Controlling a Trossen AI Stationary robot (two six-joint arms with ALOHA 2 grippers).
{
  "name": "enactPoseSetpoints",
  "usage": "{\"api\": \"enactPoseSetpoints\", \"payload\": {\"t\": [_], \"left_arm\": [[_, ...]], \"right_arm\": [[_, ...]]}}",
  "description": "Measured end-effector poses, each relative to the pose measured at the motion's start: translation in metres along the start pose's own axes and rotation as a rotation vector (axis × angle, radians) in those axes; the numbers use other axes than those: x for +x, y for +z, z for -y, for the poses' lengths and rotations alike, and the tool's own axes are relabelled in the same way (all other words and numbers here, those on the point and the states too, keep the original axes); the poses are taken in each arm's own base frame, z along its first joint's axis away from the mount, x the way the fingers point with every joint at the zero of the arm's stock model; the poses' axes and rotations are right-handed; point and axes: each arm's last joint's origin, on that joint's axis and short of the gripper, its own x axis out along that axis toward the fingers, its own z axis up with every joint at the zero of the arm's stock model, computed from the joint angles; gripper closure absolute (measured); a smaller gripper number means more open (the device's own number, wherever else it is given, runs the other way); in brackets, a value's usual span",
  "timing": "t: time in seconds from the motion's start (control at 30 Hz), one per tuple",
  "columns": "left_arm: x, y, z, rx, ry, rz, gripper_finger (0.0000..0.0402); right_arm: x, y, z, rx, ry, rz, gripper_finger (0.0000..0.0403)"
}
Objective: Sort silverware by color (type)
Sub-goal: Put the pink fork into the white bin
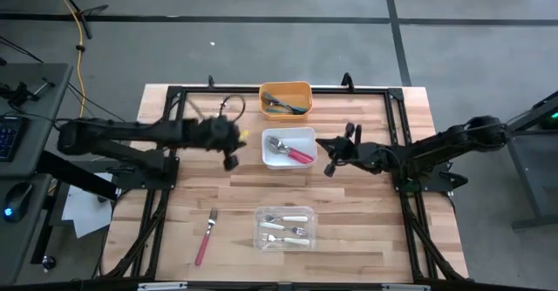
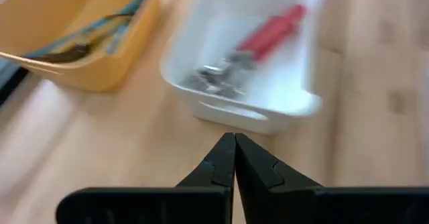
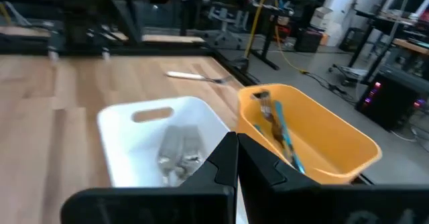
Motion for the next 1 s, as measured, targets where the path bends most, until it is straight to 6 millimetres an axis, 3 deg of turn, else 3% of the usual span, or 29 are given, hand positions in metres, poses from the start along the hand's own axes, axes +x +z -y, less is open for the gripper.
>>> {"api": "enactPoseSetpoints", "payload": {"t": [0.23, 0.43, 0.67, 0.83, 1.0], "left_arm": [[-0.042, -0.016, 0.062, -0.004, -0.077, -0.031, 0.0401], [-0.061, -0.031, 0.101, -0.077, -0.134, -0.156, 0.0401], [-0.065, -0.059, 0.139, -0.211, -0.087, -0.401, 0.04], [-0.059, -0.079, 0.166, -0.395, -0.052, -0.6, 0.0386], [-0.051, -0.1, 0.183, -0.447, 0.019, -0.695, 0.0361]], "right_arm": [[-0.009, 0.001, -0.015, 0.019, 0.071, 0.007, 0.0403], [-0.018, 0.0, -0.025, -0.008, 0.072, 0.003, 0.0403], [-0.024, -0.001, -0.032, -0.022, 0.089, 0.002, 0.0403], [-0.027, -0.003, -0.035, -0.015, 0.107, -0.013, 0.0403], [-0.031, -0.003, -0.039, -0.026, 0.1, -0.012, 0.0403]]}}
